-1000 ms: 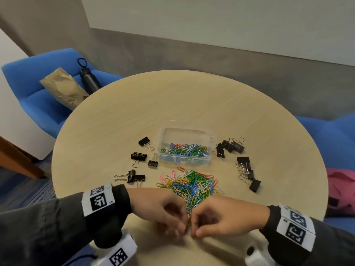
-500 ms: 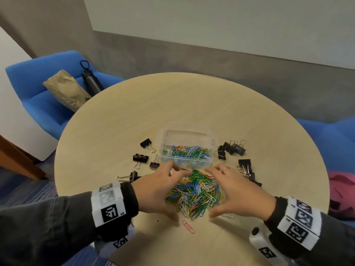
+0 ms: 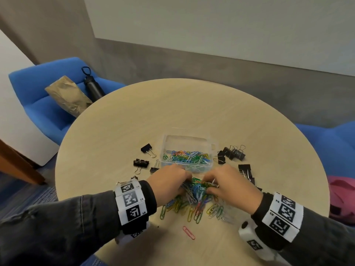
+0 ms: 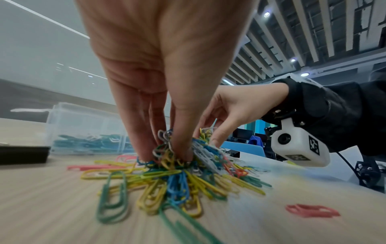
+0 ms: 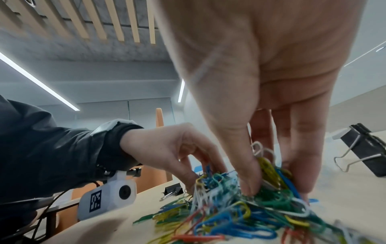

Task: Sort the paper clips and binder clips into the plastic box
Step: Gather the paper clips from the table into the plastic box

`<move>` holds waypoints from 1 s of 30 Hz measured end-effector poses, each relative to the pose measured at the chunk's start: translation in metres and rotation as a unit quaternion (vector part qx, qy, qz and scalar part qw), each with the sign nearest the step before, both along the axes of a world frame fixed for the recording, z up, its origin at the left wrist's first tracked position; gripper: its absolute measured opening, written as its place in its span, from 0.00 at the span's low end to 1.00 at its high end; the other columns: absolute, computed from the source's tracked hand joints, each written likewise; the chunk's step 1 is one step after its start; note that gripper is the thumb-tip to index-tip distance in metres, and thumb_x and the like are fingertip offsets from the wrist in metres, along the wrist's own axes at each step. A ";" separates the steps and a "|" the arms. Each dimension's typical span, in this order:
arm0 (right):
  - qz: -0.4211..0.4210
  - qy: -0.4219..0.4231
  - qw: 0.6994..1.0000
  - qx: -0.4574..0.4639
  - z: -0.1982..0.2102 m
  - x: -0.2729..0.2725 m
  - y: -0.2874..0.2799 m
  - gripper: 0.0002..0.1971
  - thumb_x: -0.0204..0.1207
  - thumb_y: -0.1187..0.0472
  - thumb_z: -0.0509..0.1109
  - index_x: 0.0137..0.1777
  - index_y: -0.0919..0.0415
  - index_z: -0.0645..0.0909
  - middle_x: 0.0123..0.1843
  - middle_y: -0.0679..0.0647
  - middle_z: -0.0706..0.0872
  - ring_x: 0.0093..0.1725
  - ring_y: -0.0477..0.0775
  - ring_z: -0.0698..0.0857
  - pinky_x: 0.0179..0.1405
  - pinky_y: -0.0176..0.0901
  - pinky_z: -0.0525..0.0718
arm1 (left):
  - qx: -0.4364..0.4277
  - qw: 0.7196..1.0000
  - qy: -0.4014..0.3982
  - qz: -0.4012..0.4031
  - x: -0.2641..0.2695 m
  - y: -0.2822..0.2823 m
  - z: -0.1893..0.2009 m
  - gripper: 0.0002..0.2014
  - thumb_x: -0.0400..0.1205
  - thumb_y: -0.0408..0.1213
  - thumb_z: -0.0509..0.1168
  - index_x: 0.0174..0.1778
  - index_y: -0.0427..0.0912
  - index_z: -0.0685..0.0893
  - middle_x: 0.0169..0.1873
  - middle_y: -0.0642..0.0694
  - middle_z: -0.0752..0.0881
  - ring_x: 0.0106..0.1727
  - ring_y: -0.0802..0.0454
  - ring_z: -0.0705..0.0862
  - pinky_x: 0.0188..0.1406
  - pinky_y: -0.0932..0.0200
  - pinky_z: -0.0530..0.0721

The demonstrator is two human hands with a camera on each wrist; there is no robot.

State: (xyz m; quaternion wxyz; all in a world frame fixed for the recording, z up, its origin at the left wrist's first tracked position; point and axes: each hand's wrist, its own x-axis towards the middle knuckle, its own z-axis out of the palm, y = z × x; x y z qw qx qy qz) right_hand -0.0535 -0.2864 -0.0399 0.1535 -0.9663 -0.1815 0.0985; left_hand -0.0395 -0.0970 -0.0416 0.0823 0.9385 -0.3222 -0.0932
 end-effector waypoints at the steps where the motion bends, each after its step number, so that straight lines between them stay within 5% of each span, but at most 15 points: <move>1: -0.002 -0.001 1.000 0.003 0.001 0.001 -0.001 0.15 0.74 0.55 0.75 0.61 0.51 0.86 0.56 0.48 0.90 0.51 0.44 0.86 0.51 0.35 0.81 | -0.007 1.000 0.002 0.003 0.000 0.002 0.000 0.16 0.81 0.35 0.65 0.66 0.47 0.81 0.59 0.47 0.86 0.60 0.47 0.82 0.57 0.54 0.78; 4: -0.010 -0.001 1.000 0.015 0.006 0.005 -0.003 0.16 0.73 0.54 0.76 0.61 0.51 0.86 0.54 0.49 0.91 0.51 0.43 0.86 0.49 0.33 0.79 | -0.033 0.999 0.016 0.022 0.002 0.005 0.001 0.16 0.81 0.34 0.66 0.65 0.48 0.83 0.58 0.48 0.88 0.59 0.49 0.85 0.60 0.55 0.80; 7: -0.018 0.006 0.999 0.041 0.014 0.008 -0.002 0.16 0.73 0.55 0.76 0.60 0.53 0.86 0.54 0.52 0.91 0.54 0.46 0.86 0.59 0.43 0.84 | -0.044 0.998 0.030 0.038 0.003 0.006 0.003 0.16 0.81 0.36 0.68 0.65 0.47 0.84 0.57 0.48 0.89 0.57 0.50 0.86 0.58 0.59 0.79; 12: -0.026 0.002 0.994 0.108 0.034 0.023 -0.002 0.11 0.71 0.58 0.78 0.54 0.52 0.88 0.47 0.52 0.91 0.48 0.48 0.88 0.54 0.49 0.87 | -0.077 0.993 0.057 0.065 0.005 0.011 0.010 0.16 0.80 0.39 0.70 0.64 0.47 0.86 0.56 0.49 0.90 0.54 0.52 0.87 0.55 0.64 0.78; 18: -0.005 -0.086 0.972 0.217 0.055 0.056 0.007 0.09 0.73 0.64 0.75 0.53 0.55 0.87 0.47 0.50 0.91 0.48 0.44 0.89 0.54 0.43 0.88 | -0.117 0.987 0.071 0.082 0.007 0.016 0.020 0.15 0.78 0.39 0.72 0.61 0.46 0.88 0.50 0.48 0.92 0.47 0.54 0.88 0.53 0.60 0.84; 22: 0.032 -0.045 0.981 0.187 0.045 0.070 0.013 0.14 0.75 0.68 0.71 0.60 0.57 0.85 0.54 0.51 0.90 0.55 0.44 0.87 0.61 0.42 0.85 | -0.133 0.985 0.063 0.092 0.014 0.018 0.029 0.15 0.77 0.38 0.72 0.60 0.46 0.88 0.49 0.48 0.92 0.44 0.55 0.88 0.51 0.62 0.84; 26: 0.027 -0.023 0.990 0.134 0.032 0.072 0.007 0.17 0.76 0.68 0.69 0.65 0.57 0.82 0.61 0.54 0.87 0.60 0.47 0.85 0.65 0.45 0.83 | -0.152 0.982 0.035 0.106 0.030 0.020 0.040 0.14 0.78 0.36 0.72 0.59 0.45 0.89 0.48 0.48 0.92 0.36 0.61 0.83 0.33 0.79 0.74; 30: 0.021 -0.037 0.993 0.108 0.027 0.068 0.002 0.15 0.78 0.65 0.69 0.64 0.57 0.83 0.60 0.51 0.88 0.58 0.45 0.84 0.61 0.39 0.82 | -0.150 0.981 0.005 0.121 0.052 0.019 0.043 0.14 0.79 0.34 0.71 0.60 0.44 0.88 0.52 0.47 0.91 0.45 0.55 0.87 0.46 0.68 0.78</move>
